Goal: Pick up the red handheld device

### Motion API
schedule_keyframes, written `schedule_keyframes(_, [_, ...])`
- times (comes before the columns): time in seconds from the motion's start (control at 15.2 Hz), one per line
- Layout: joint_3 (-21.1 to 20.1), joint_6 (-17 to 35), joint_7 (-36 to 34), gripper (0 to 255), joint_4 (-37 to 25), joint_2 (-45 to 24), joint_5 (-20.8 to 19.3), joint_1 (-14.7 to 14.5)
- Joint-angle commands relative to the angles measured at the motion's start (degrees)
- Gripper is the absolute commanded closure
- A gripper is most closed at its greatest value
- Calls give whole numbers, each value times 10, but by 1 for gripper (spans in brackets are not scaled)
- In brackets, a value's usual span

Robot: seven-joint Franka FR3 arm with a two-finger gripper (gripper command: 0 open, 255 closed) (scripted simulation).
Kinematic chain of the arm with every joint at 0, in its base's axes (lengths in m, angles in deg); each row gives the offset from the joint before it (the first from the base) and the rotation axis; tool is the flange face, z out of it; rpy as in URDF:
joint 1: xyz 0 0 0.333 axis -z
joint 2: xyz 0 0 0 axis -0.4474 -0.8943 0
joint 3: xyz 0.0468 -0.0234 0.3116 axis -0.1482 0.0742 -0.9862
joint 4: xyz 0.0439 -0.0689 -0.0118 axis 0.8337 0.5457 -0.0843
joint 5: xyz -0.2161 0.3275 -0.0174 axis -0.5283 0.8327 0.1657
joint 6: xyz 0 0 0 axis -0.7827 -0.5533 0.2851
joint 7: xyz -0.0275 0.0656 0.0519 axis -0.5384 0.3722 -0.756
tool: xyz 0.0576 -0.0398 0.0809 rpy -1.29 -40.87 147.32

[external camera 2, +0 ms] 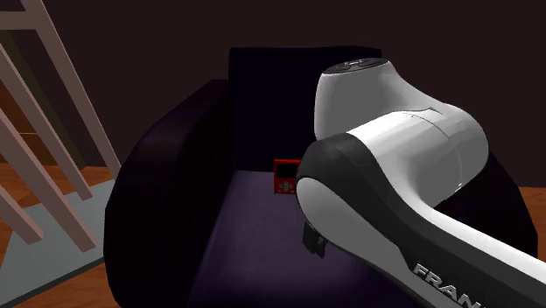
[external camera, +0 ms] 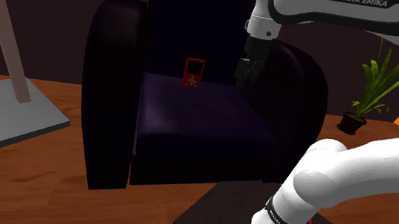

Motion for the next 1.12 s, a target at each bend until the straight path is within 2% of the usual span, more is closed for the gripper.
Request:
schedule_keyframes(0.0, [0, 0, 0, 0, 0, 0, 0, 0])
schedule_keyframes(0.53, [55, 64, 108, 0, -121, -174, -8, -11])
schedule_keyframes(1.06, [90, 81, 219, 0, -292, -357, 23, -20])
